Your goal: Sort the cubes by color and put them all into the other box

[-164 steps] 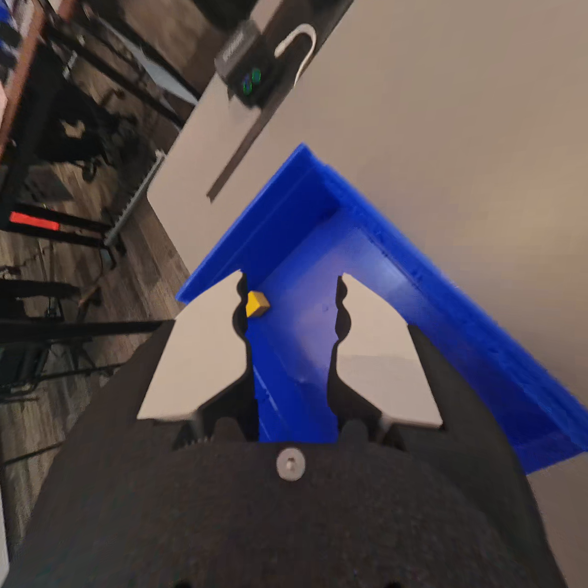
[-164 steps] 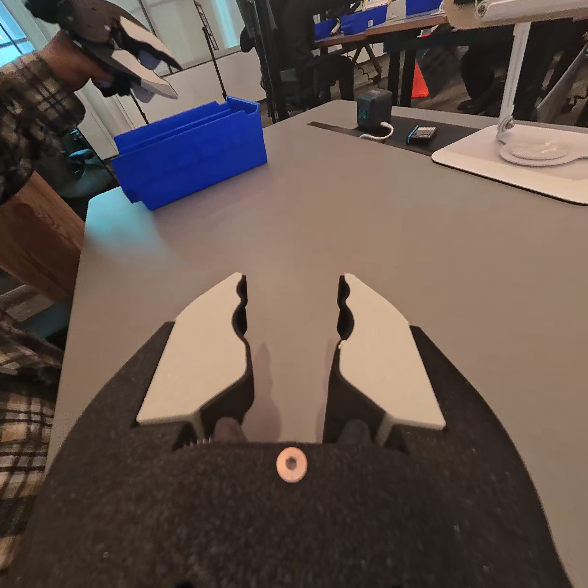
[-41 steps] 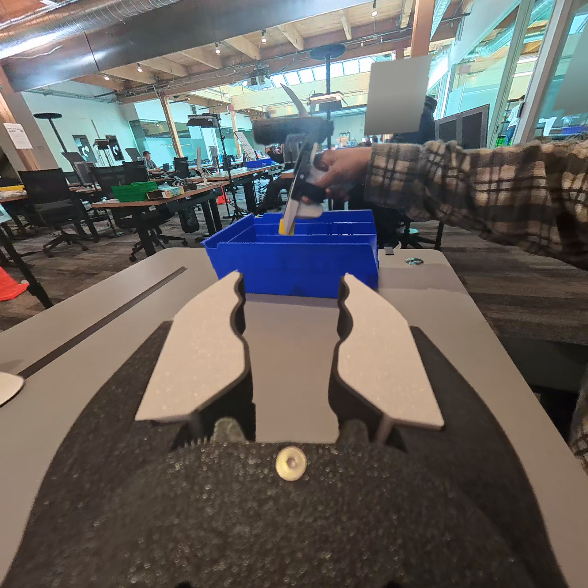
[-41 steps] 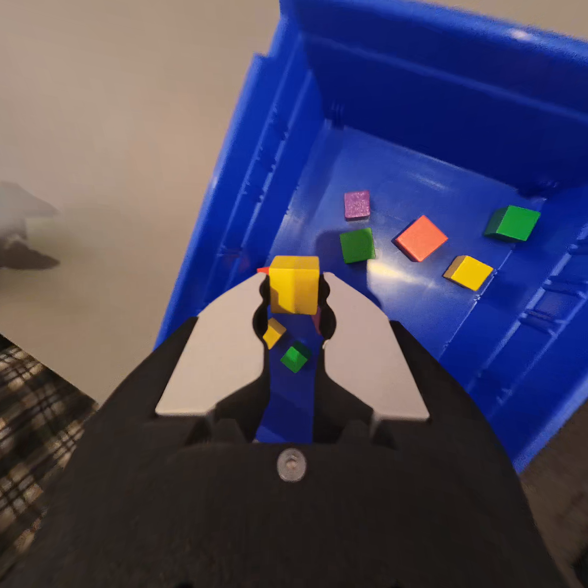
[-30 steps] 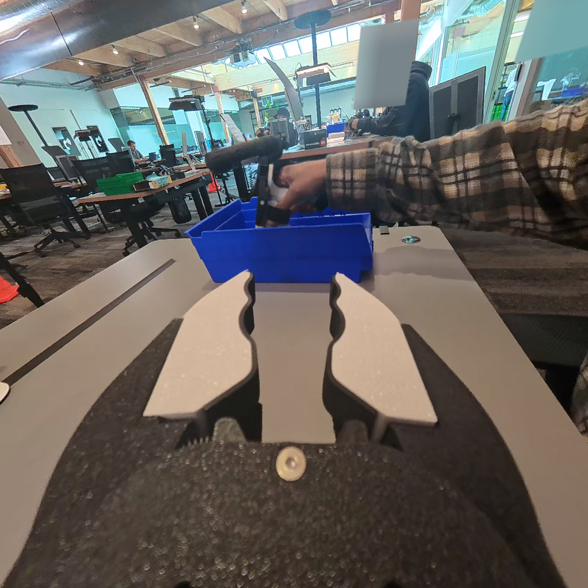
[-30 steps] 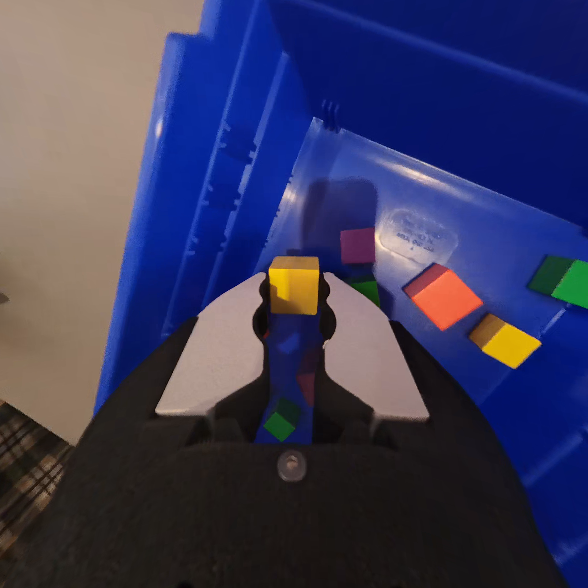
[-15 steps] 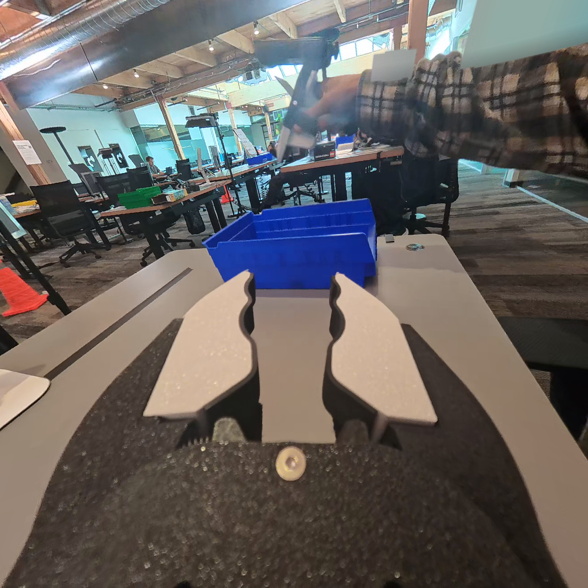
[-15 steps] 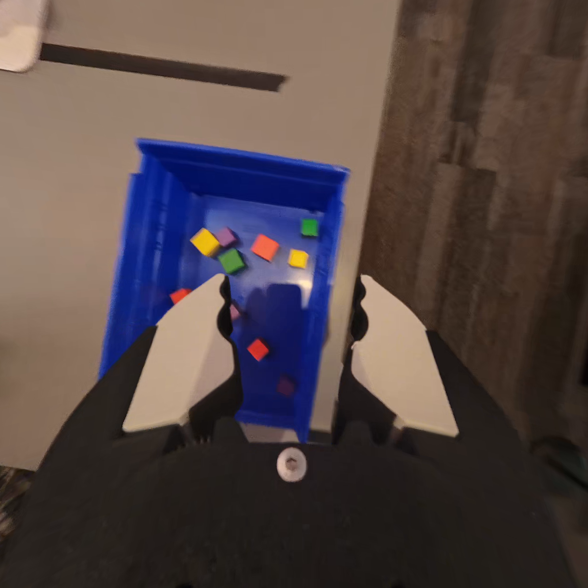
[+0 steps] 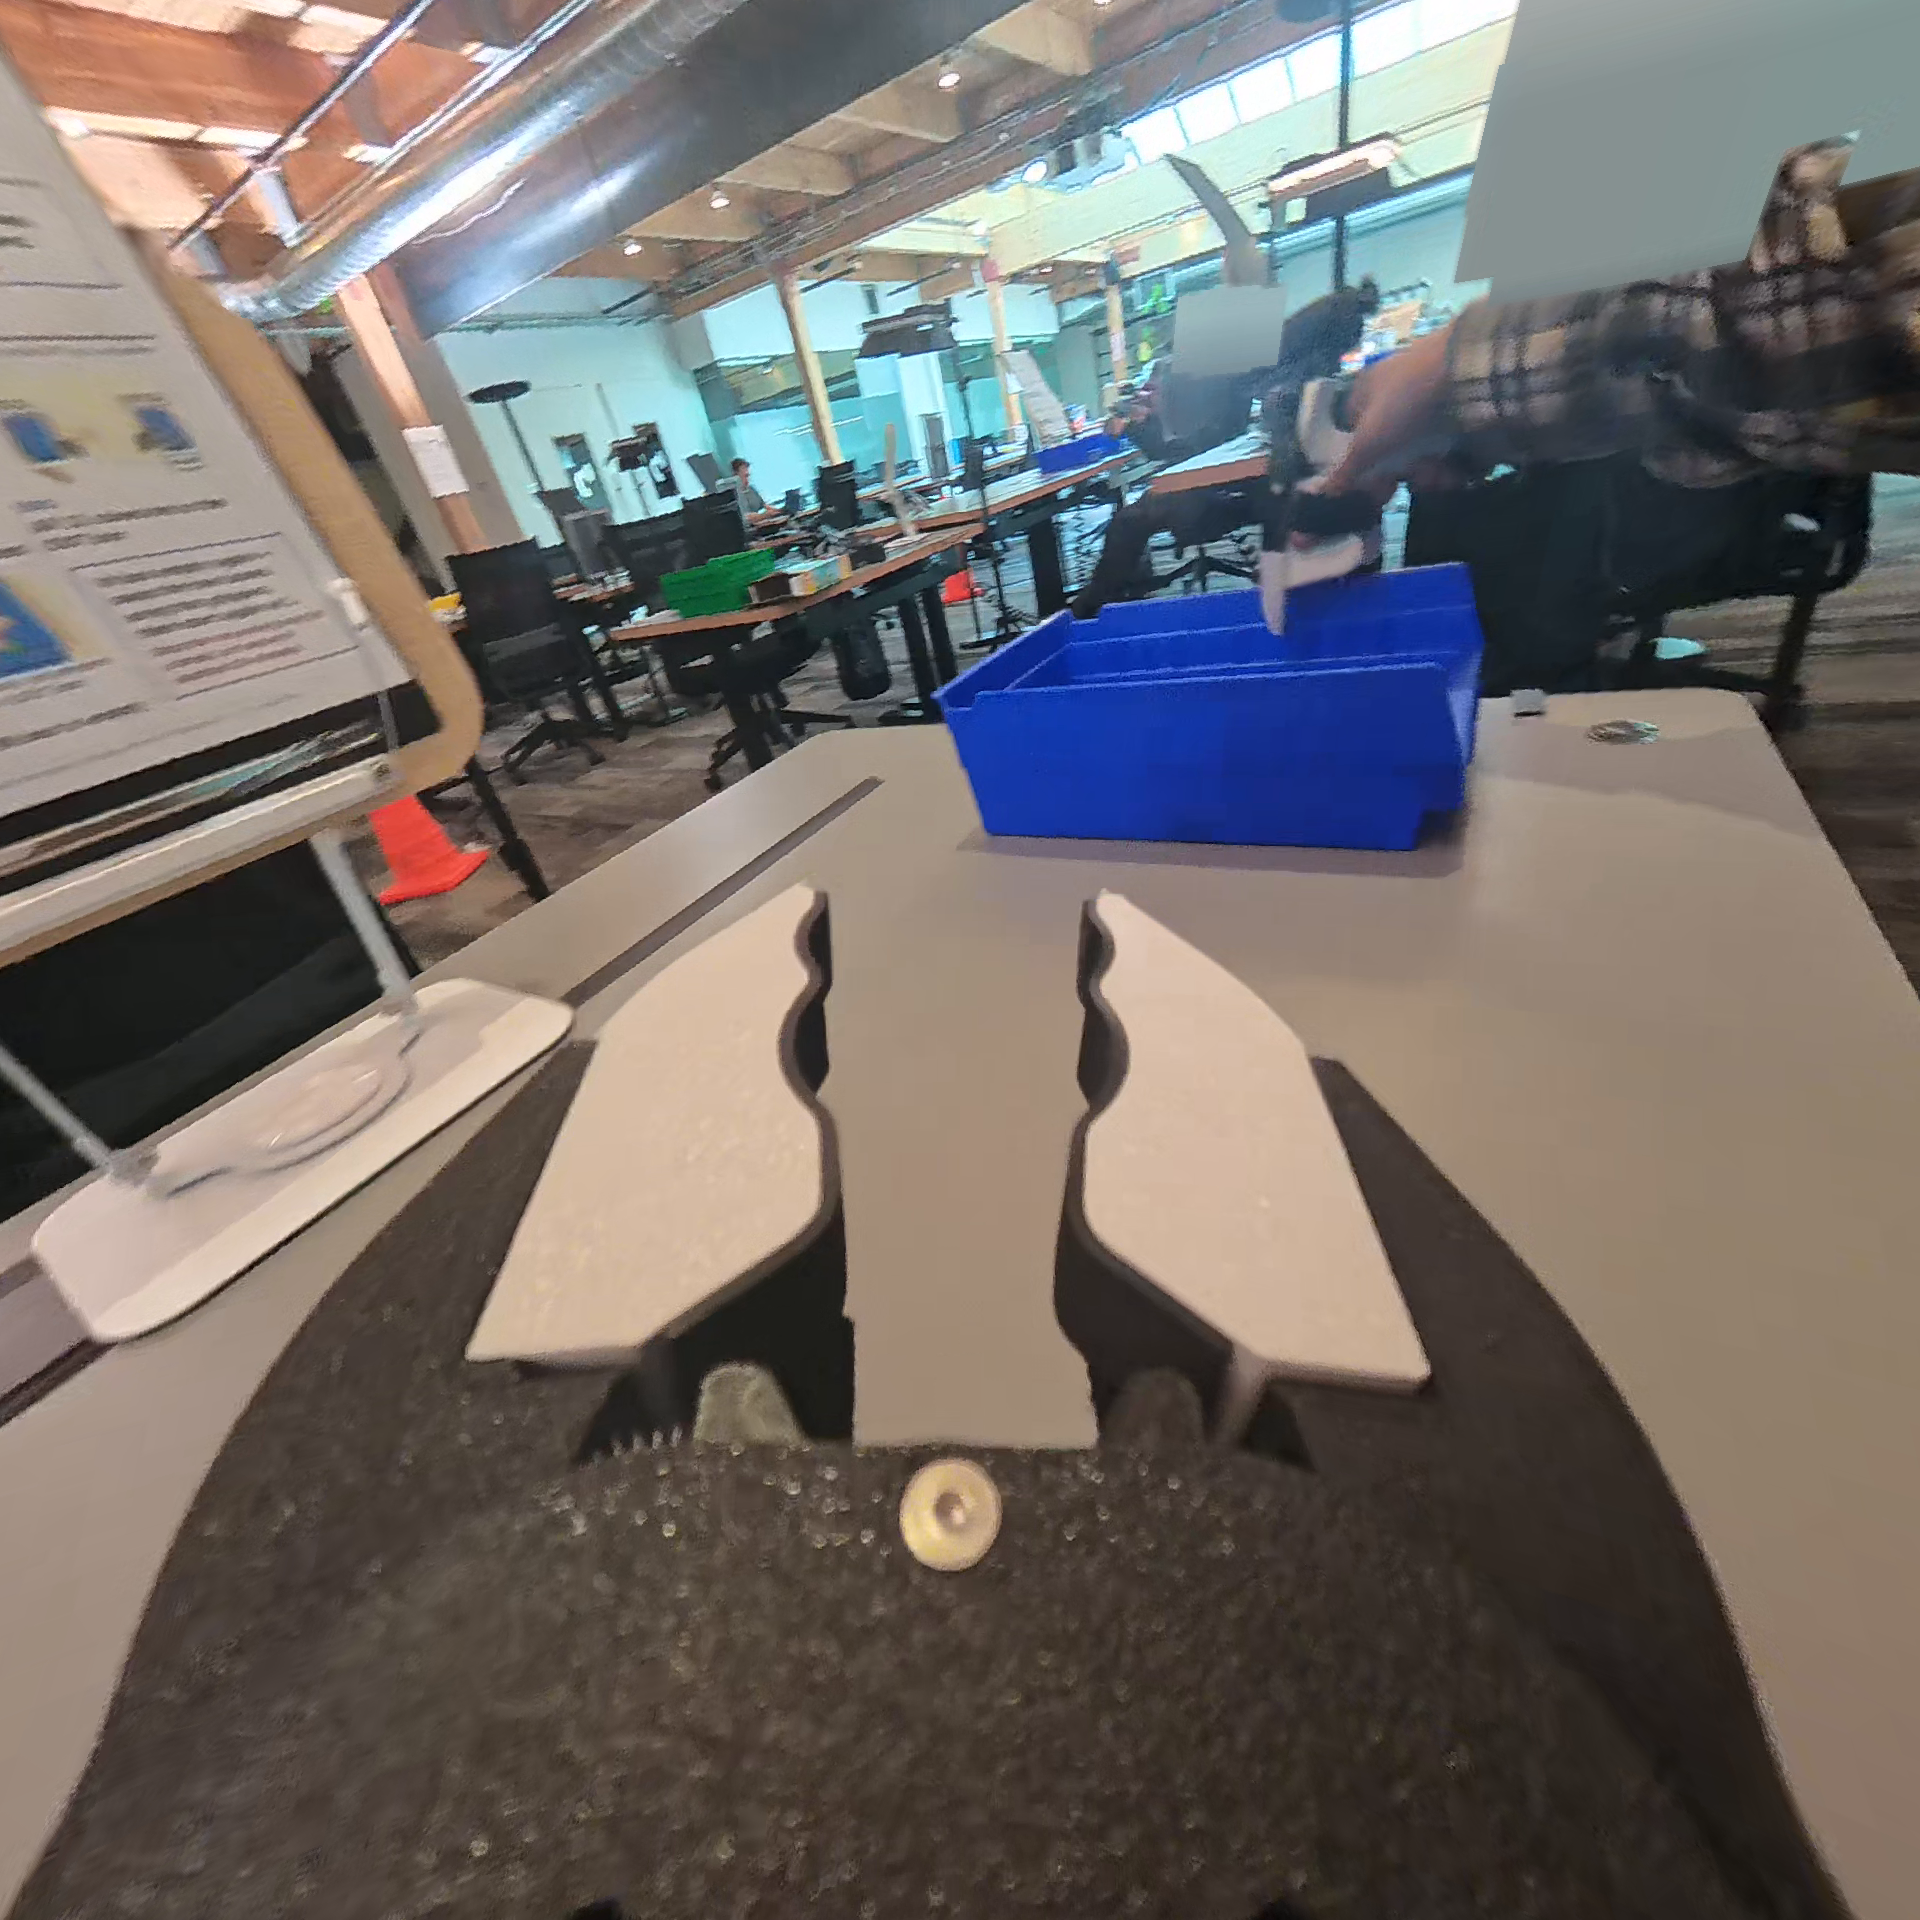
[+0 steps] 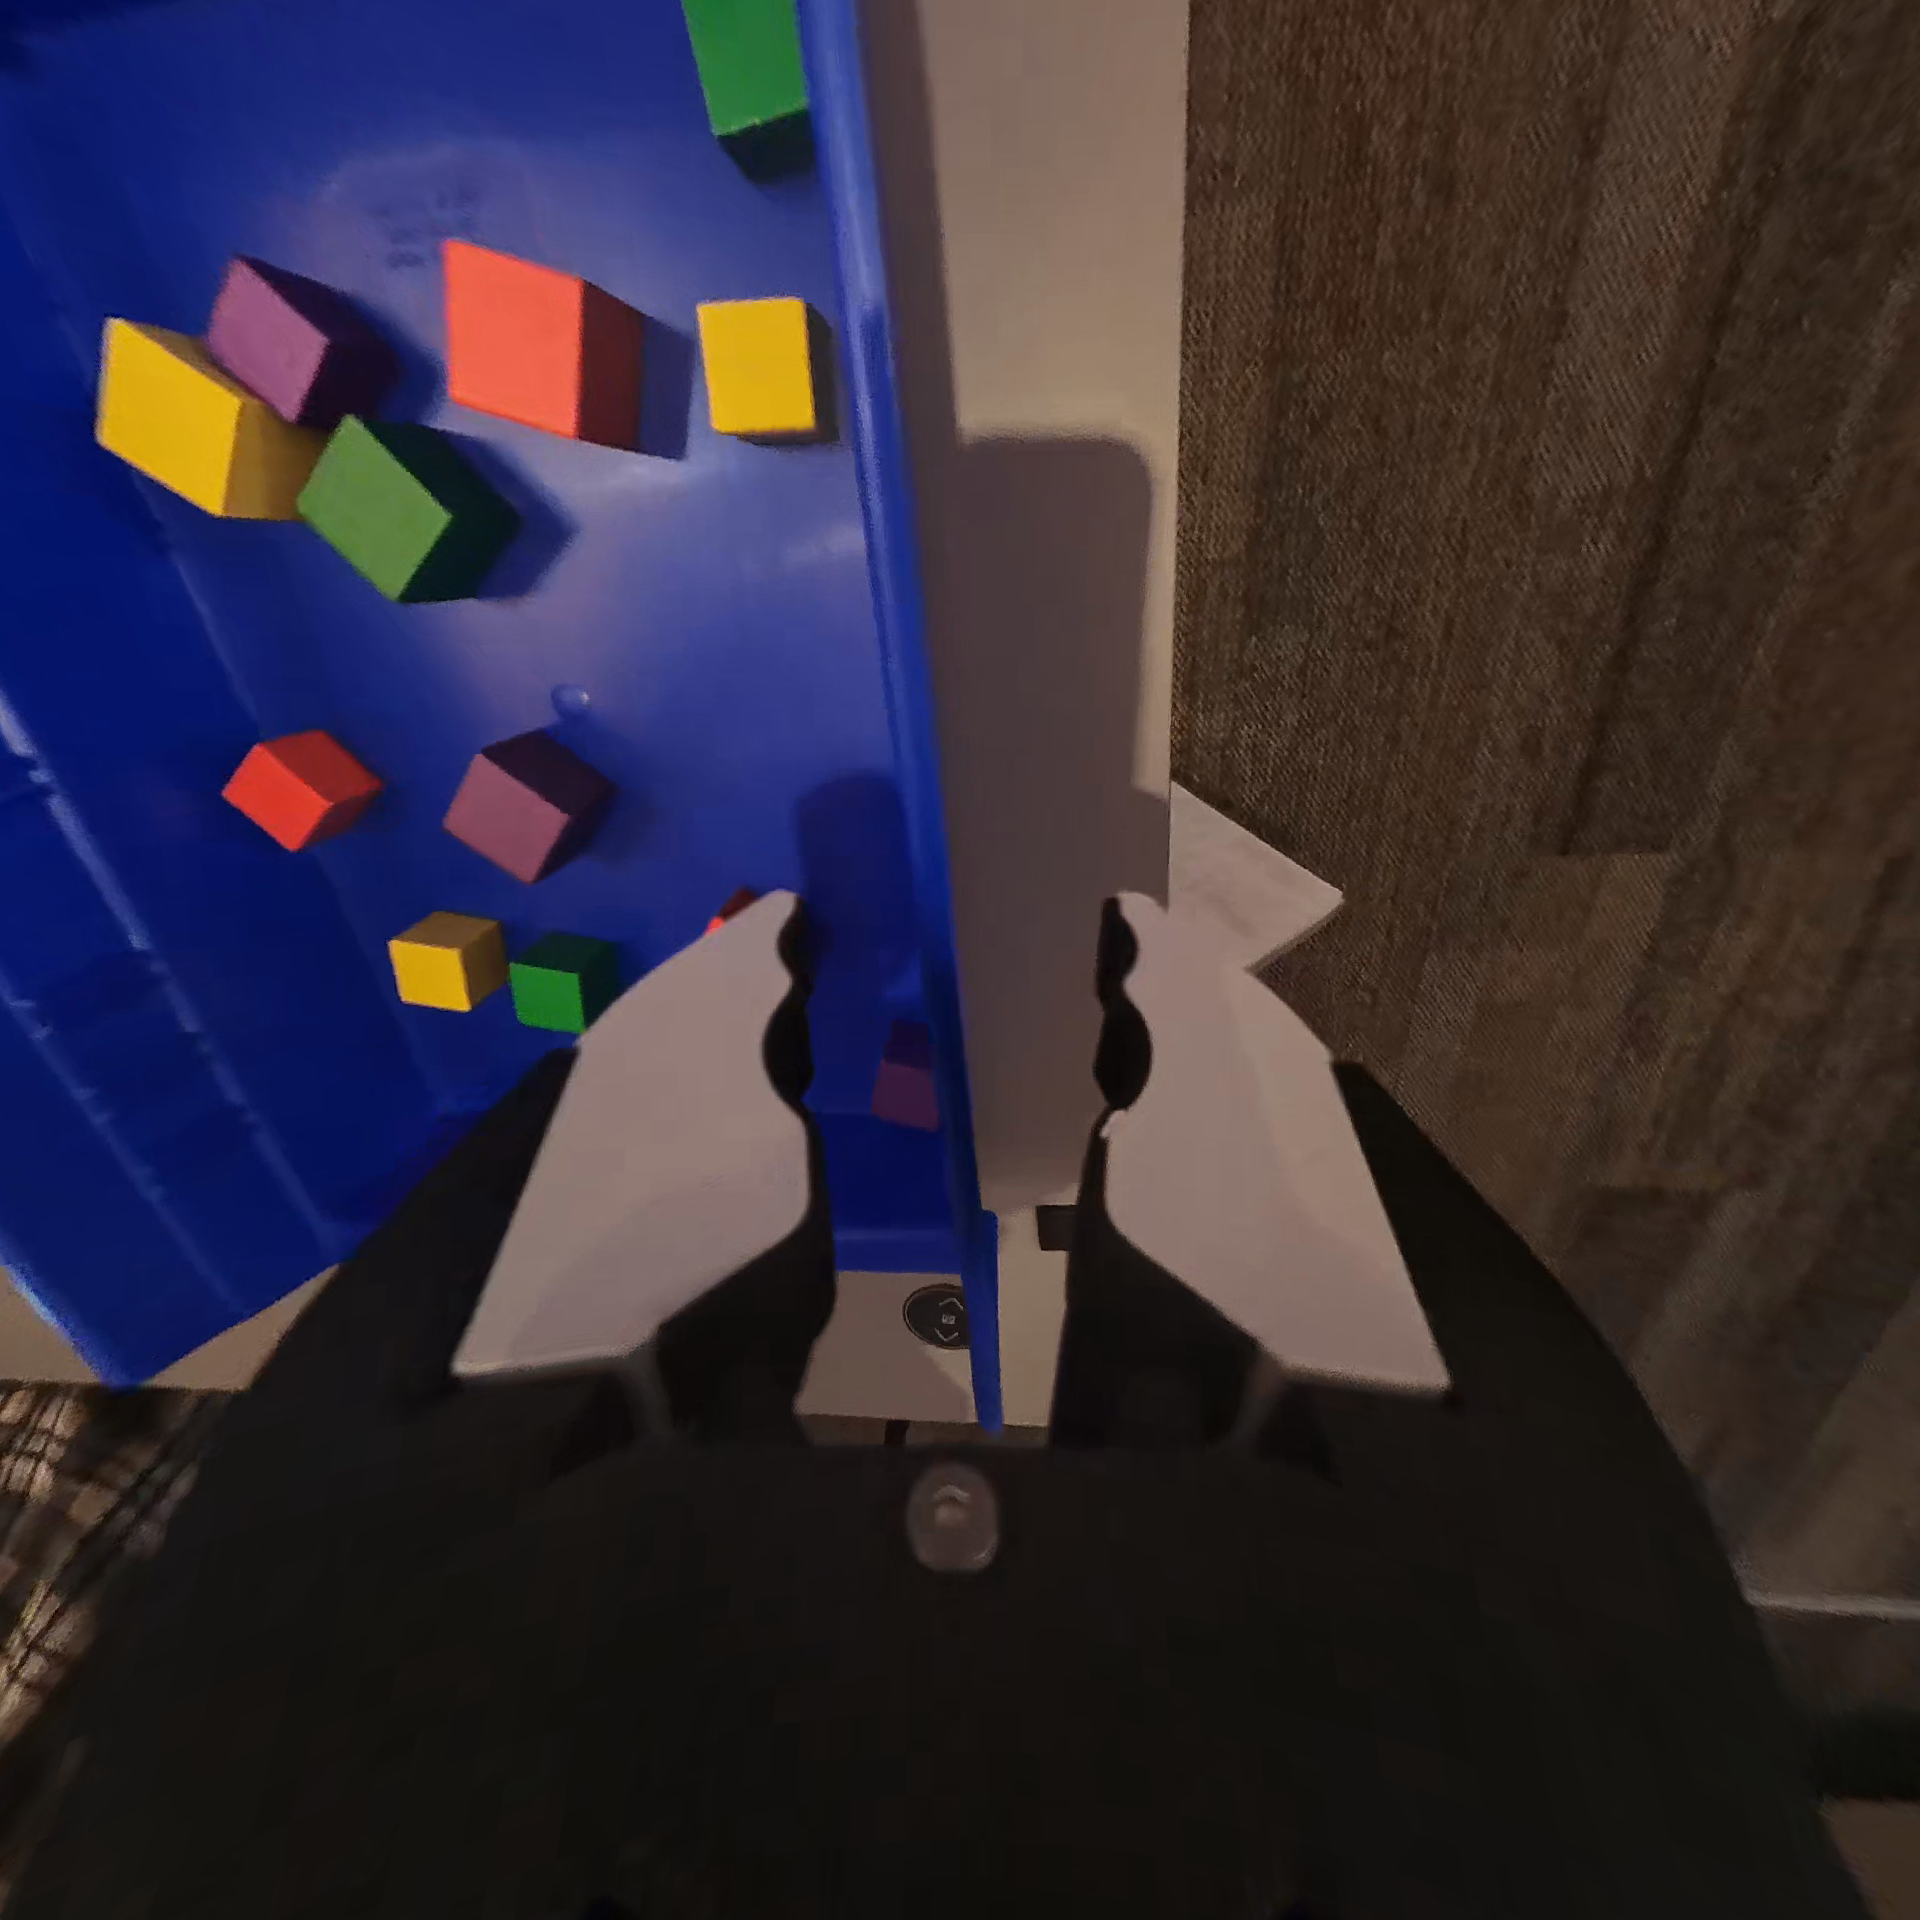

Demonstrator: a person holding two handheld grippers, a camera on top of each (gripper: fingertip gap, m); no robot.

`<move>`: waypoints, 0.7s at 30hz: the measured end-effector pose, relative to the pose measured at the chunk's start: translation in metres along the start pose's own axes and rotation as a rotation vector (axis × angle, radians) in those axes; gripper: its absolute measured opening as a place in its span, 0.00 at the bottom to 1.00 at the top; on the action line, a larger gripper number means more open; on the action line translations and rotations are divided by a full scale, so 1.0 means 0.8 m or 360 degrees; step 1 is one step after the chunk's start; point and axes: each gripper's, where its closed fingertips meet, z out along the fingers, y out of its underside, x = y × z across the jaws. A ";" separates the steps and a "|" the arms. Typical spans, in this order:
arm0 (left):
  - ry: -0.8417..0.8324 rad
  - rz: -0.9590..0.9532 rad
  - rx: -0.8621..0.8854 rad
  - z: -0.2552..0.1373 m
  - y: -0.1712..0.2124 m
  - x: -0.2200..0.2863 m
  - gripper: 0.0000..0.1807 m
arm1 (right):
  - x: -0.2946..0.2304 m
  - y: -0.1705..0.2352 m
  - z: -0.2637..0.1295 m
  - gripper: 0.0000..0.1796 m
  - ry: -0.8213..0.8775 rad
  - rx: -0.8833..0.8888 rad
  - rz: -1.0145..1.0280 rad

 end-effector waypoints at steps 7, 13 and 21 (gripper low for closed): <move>-0.0186 -0.0144 0.0003 -0.019 0.002 -0.040 0.26 | -0.006 -0.002 0.024 0.02 0.0057 -0.0102 -0.0004; -0.0204 -0.0142 0.0007 -0.021 0.000 -0.044 0.27 | -0.021 -0.007 0.027 0.02 0.0080 -0.0053 -0.0082; -0.0144 -0.0108 -0.0037 -0.015 0.006 -0.034 0.29 | -0.066 -0.010 0.032 0.02 0.0053 -0.0034 -0.0128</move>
